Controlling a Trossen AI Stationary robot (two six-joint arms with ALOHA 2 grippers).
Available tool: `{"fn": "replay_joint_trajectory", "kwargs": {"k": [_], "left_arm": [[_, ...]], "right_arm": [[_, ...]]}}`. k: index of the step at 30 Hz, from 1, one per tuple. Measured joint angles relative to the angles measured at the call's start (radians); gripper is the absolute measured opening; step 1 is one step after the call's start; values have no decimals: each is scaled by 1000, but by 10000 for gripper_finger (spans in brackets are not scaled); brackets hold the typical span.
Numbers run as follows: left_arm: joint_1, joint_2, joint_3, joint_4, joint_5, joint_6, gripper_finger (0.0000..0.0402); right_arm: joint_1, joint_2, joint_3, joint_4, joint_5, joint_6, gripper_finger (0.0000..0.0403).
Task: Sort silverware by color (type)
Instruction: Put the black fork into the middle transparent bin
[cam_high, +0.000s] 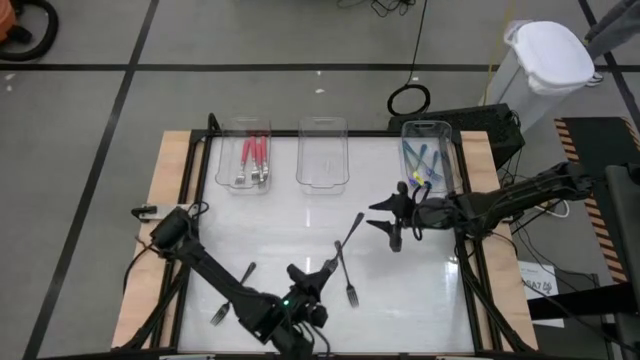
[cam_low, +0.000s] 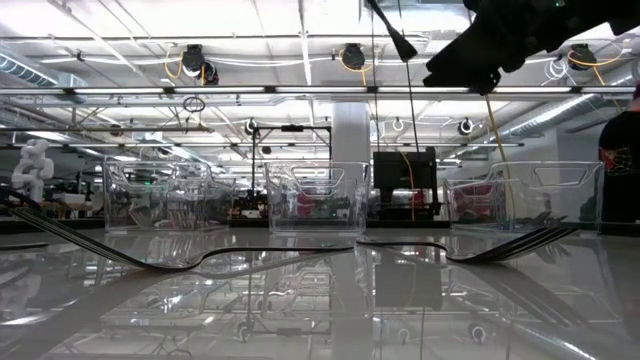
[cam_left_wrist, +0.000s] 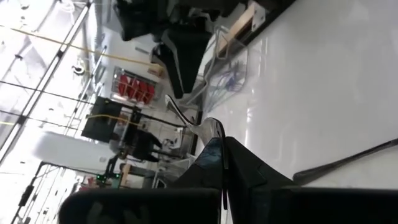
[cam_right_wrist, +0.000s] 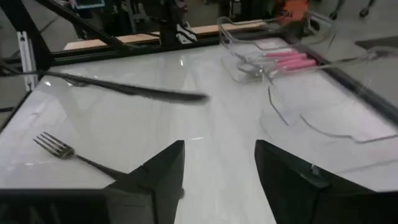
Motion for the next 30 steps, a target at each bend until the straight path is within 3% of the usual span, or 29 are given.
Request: {"fn": "replay_joint_trajectory", "kwargs": {"k": [7, 13, 18, 30], "left_arm": [[-72, 0, 0, 10, -77, -24, 1], [-74, 0, 0, 13, -92, -23, 1], [-45, 0, 0, 19, -71, 55, 1], [29, 10, -2, 36, -39, 183, 1]], "right_arm": [[1, 1, -83, 110, -9, 102, 192], [2, 49, -286, 673, -140, 277, 192], [3, 114, -377, 1008, -137, 424, 192], [3, 208, -308, 1064, -134, 472, 192]]}}
